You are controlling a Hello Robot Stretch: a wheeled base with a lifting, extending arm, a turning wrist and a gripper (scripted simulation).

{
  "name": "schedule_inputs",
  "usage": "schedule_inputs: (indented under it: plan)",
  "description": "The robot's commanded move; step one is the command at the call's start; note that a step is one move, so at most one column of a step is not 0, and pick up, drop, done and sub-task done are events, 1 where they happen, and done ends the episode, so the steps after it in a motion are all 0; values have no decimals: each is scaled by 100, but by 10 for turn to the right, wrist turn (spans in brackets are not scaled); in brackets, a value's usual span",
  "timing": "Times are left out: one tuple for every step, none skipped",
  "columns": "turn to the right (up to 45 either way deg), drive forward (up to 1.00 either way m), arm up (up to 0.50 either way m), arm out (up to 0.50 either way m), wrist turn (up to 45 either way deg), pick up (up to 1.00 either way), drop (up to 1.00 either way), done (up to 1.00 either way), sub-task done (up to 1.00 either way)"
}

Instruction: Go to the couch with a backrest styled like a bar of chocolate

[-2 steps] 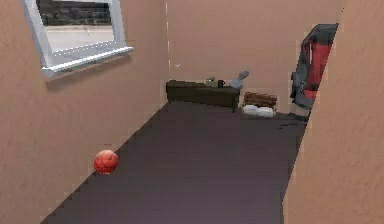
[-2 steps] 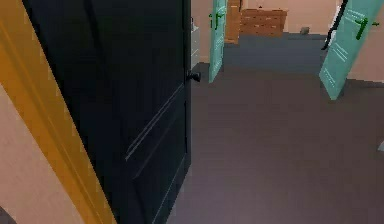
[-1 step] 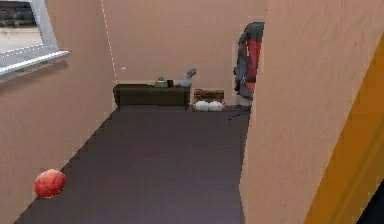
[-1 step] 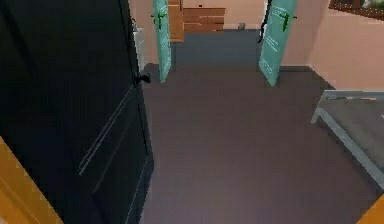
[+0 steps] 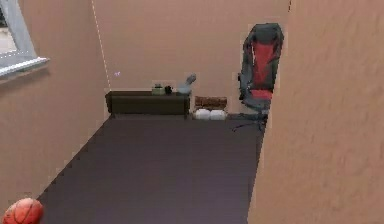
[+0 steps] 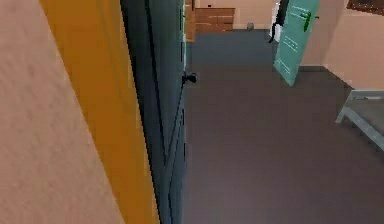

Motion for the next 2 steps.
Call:
schedule_inputs:
  plan:
    - [30,0,0,0,0,0,0,0,0]
    - [0,100,0,0,0,0,0,0,0]
